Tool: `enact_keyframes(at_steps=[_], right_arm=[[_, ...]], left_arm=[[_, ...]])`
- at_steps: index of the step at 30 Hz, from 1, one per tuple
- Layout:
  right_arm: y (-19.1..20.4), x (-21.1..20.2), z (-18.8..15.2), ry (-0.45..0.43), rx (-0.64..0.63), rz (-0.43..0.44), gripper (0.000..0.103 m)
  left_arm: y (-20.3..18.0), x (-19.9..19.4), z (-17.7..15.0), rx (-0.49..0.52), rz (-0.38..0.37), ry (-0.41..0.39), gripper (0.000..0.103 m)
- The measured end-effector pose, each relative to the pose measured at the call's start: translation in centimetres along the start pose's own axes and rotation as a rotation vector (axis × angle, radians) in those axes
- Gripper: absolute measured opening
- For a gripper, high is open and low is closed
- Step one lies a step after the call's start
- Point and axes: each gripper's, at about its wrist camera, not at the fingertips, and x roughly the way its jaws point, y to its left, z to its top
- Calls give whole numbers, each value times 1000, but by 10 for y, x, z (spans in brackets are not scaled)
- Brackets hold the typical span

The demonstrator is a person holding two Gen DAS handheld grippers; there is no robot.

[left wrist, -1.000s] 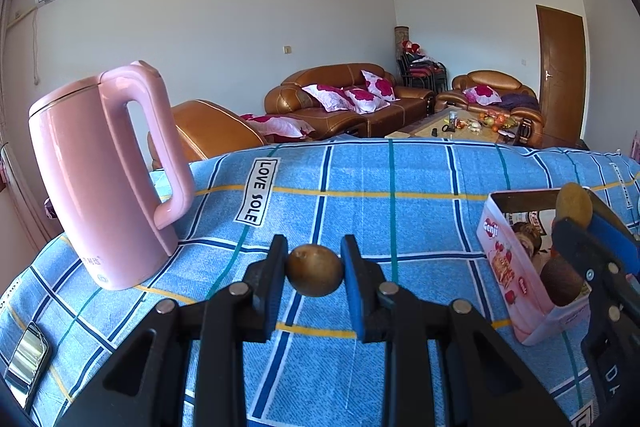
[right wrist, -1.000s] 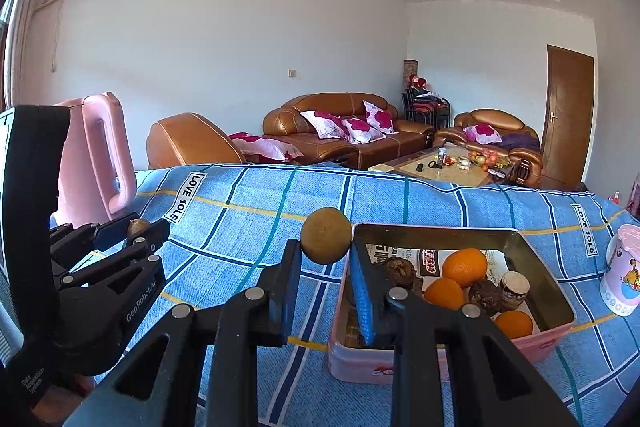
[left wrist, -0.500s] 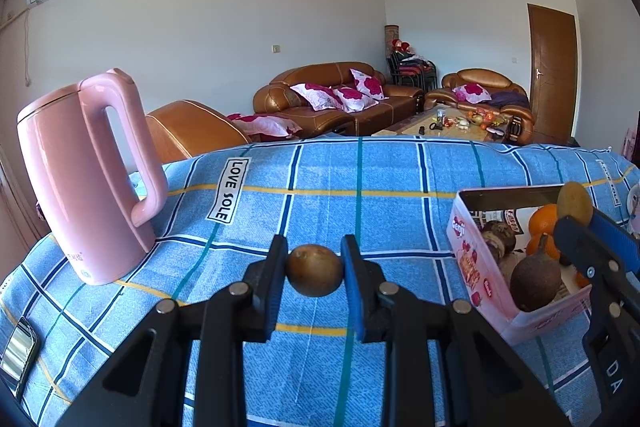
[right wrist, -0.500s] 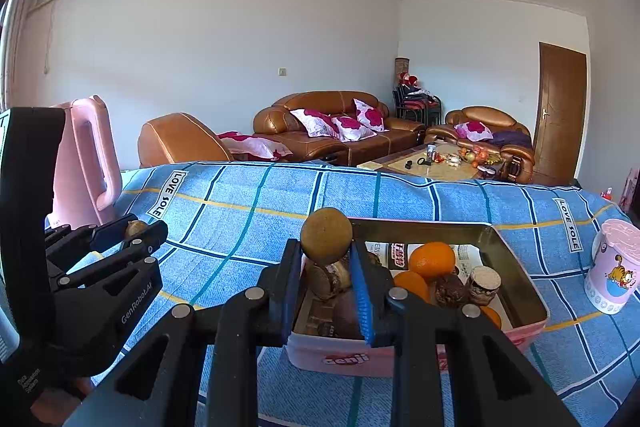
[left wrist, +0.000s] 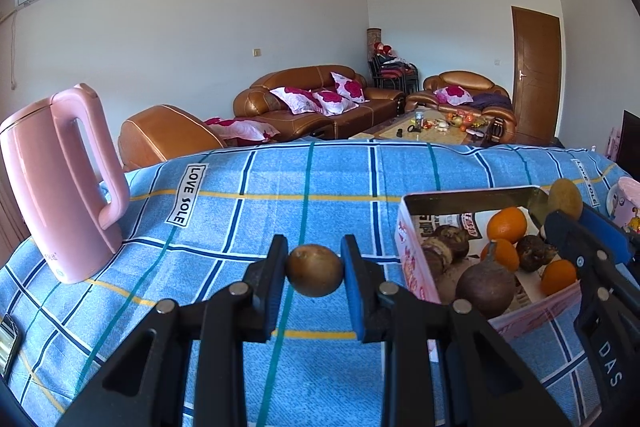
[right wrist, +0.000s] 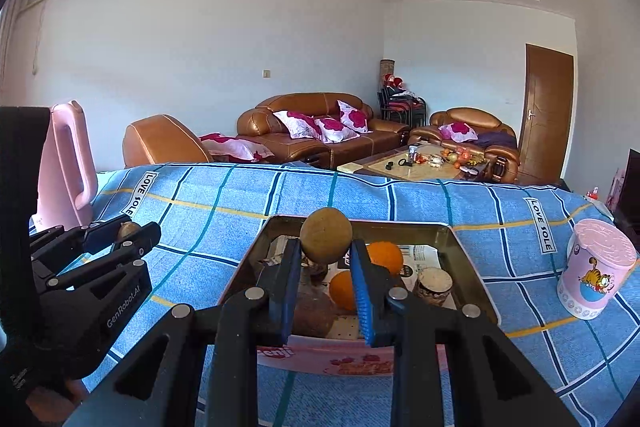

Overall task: Organize fruits
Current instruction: 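Carry the small tan fruits with both tools over the tin, then lower both small fruits into the tin and open both tools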

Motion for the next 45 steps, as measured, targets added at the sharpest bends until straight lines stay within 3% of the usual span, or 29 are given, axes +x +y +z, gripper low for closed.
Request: enact_keyframes(at_steps=[15, 31, 38, 45], right_arm=[[-46, 3, 2, -1, 25, -79, 27], [-77, 22, 9, 3, 41, -162, 27], [-79, 38, 15, 24, 43, -124, 27], [-68, 65, 19, 109, -8, 19, 27]], left_arm=[[-44, -4, 8, 9, -80, -32, 29], [-84, 19, 23, -7, -171, 0, 29], [-85, 32, 25, -18, -164, 23, 29], [-77, 42, 24, -41, -164, 60, 29]])
